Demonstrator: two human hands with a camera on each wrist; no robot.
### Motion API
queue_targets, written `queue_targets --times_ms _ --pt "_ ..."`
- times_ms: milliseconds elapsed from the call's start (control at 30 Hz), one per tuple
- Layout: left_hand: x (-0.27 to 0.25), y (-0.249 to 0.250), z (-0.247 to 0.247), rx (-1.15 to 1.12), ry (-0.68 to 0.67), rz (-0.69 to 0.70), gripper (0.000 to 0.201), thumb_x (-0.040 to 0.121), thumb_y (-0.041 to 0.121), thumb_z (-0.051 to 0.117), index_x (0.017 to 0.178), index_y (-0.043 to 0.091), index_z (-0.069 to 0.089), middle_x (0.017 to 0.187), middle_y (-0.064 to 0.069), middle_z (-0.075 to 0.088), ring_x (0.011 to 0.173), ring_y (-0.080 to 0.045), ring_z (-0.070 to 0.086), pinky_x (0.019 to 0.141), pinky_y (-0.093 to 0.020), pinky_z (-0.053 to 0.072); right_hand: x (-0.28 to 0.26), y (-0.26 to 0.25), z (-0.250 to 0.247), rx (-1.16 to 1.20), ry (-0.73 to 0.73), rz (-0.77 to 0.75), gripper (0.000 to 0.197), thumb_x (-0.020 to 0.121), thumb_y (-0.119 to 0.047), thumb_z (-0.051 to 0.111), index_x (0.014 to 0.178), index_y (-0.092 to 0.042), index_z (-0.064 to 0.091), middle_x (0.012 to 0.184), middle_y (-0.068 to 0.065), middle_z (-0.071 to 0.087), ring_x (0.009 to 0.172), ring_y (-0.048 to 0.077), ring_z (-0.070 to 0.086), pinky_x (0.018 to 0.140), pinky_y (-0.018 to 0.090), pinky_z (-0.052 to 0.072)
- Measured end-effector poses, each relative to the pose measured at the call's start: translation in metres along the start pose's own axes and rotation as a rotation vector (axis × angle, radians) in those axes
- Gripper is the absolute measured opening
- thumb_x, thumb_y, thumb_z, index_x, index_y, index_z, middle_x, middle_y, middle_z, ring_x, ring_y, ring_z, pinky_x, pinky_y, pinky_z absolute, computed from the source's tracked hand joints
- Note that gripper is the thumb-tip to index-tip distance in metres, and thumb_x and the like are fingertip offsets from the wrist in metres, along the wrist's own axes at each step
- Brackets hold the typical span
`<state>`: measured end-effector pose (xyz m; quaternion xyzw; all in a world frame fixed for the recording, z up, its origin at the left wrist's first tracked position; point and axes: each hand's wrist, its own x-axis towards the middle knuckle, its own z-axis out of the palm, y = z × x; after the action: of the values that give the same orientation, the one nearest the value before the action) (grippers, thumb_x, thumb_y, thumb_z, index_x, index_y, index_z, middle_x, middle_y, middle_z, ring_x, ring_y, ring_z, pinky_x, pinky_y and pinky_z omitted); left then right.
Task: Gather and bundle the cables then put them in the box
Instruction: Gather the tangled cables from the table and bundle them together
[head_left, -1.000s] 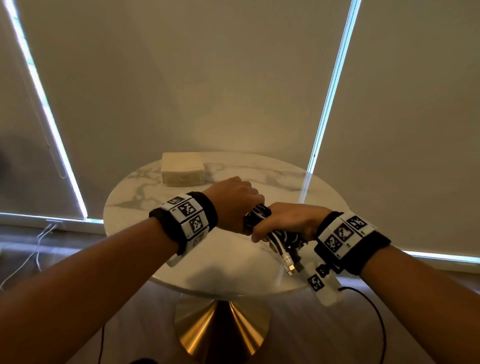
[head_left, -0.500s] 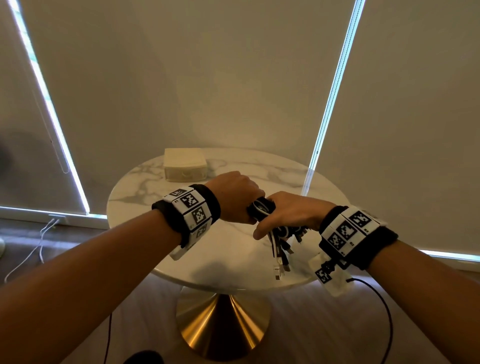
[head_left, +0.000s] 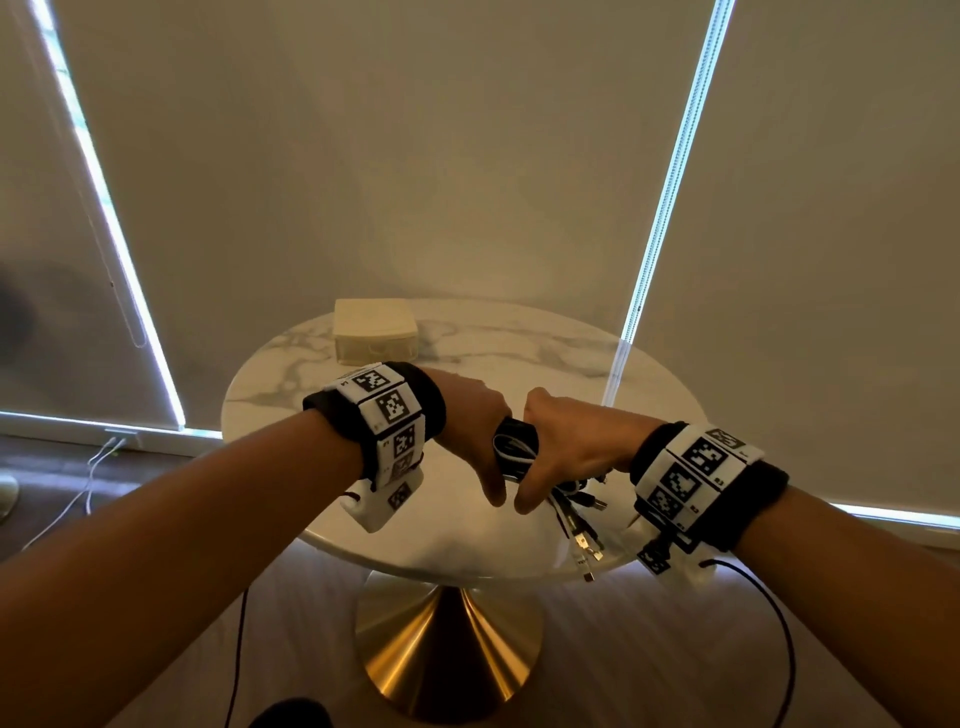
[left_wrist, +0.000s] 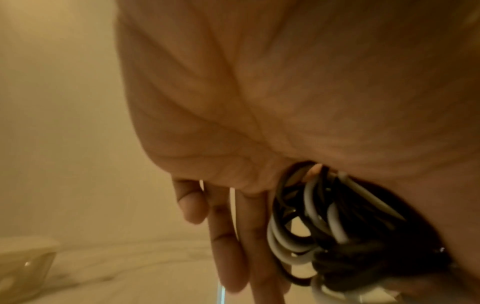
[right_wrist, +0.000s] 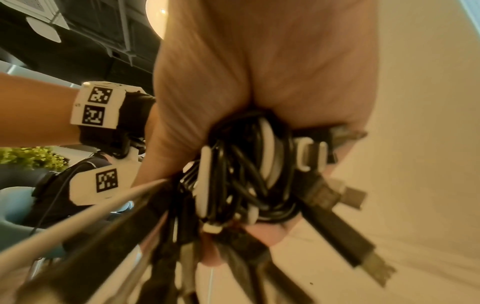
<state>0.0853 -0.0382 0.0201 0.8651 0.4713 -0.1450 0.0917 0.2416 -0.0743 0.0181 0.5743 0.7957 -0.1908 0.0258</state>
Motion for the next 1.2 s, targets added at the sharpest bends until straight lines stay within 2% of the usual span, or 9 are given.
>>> queue_targets --times_ms 133,233,467,567,667,800,1033,1133,1200 --pt "-0.006 0.0 -0.001 -0.142 -0.114 -0.008 0.058 0.063 0.061 0.081 0.11 0.03 0.068 0.1 0.01 0.07 0.095 -0.008 0.061 0.095 -0.032 0.047 -0.001 -0.004 0.004 -0.098 0.001 -0.057 0.087 0.066 -0.035 0.093 0.126 -0.016 0.033 0.101 0.004 0.064 0.083 0.019 0.069 0.069 0.032 0.063" --pt "-0.008 -0.001 0.0 -0.173 -0.151 0.001 0.049 0.066 0.058 0.08 0.104 0.028 0.071 0.097 0.009 0.071 0.095 -0.009 0.061 0.095 -0.03 0.047 0.0 -0.007 0.006 -0.136 0.027 -0.09 0.085 0.069 -0.032 0.092 0.126 -0.019 0.031 0.1 0.003 0.063 0.081 0.018 0.069 0.069 0.031 0.063" --pt "-0.008 -0.004 0.006 -0.152 0.018 0.002 0.035 0.074 0.05 0.077 0.103 0.031 0.07 0.089 0.009 0.072 0.087 -0.009 0.065 0.089 -0.031 0.052 0.005 -0.007 0.003 -0.17 0.066 -0.099 0.078 0.069 -0.031 0.091 0.12 -0.019 0.033 0.098 0.002 0.062 0.078 0.018 0.068 0.066 0.03 0.061" --pt "-0.009 -0.005 0.008 -0.182 0.09 0.027 0.031 0.076 0.049 0.074 0.1 0.03 0.07 0.086 0.01 0.071 0.083 -0.009 0.065 0.083 -0.029 0.053 0.007 -0.006 -0.001 -0.162 0.054 -0.082 0.071 0.068 -0.034 0.092 0.117 -0.015 0.044 0.097 0.002 0.066 0.077 0.018 0.071 0.067 0.033 0.063" --pt "-0.01 -0.004 0.009 -0.115 0.179 0.055 0.026 0.078 0.051 0.071 0.095 0.032 0.068 0.082 0.011 0.068 0.077 -0.01 0.063 0.073 -0.026 0.052 0.013 -0.001 -0.006 -0.166 -0.013 -0.073 0.05 0.065 -0.04 0.092 0.105 -0.019 0.069 0.089 -0.001 0.075 0.078 0.016 0.073 0.078 0.04 0.063" --pt "-0.014 -0.002 0.007 -0.033 0.29 0.093 0.029 0.078 0.056 0.067 0.091 0.03 0.07 0.077 0.009 0.068 0.071 -0.012 0.063 0.072 -0.032 0.057 0.014 0.006 -0.016 -0.028 -0.149 -0.074 0.028 0.066 -0.04 0.091 0.085 -0.025 0.077 0.085 -0.003 0.078 0.083 0.017 0.074 0.085 0.038 0.061" --pt "-0.014 -0.001 0.0 0.036 0.38 0.161 0.025 0.081 0.057 0.06 0.08 0.032 0.063 0.073 0.009 0.065 0.066 -0.011 0.06 0.066 -0.031 0.054 0.012 0.017 -0.036 0.238 -0.464 -0.05 0.042 0.078 -0.035 0.084 0.113 -0.013 0.076 0.118 0.01 0.075 0.113 0.031 0.069 0.106 0.044 0.05" --pt "-0.016 -0.003 -0.006 0.045 0.391 0.179 0.023 0.08 0.057 0.058 0.074 0.036 0.057 0.075 0.01 0.064 0.069 -0.01 0.059 0.067 -0.029 0.052 0.011 0.025 -0.034 0.399 -0.523 -0.083 0.041 0.084 -0.022 0.079 0.116 0.0 0.068 0.125 0.016 0.071 0.105 0.025 0.07 0.094 0.038 0.052" --pt "-0.016 -0.005 -0.009 0.05 0.377 0.182 0.023 0.078 0.059 0.056 0.072 0.037 0.055 0.076 0.011 0.064 0.071 -0.01 0.059 0.069 -0.029 0.052 0.01 0.026 -0.03 0.479 -0.526 -0.087 0.028 0.084 -0.017 0.078 0.105 -0.002 0.068 0.118 0.02 0.072 0.101 0.025 0.072 0.085 0.035 0.054"
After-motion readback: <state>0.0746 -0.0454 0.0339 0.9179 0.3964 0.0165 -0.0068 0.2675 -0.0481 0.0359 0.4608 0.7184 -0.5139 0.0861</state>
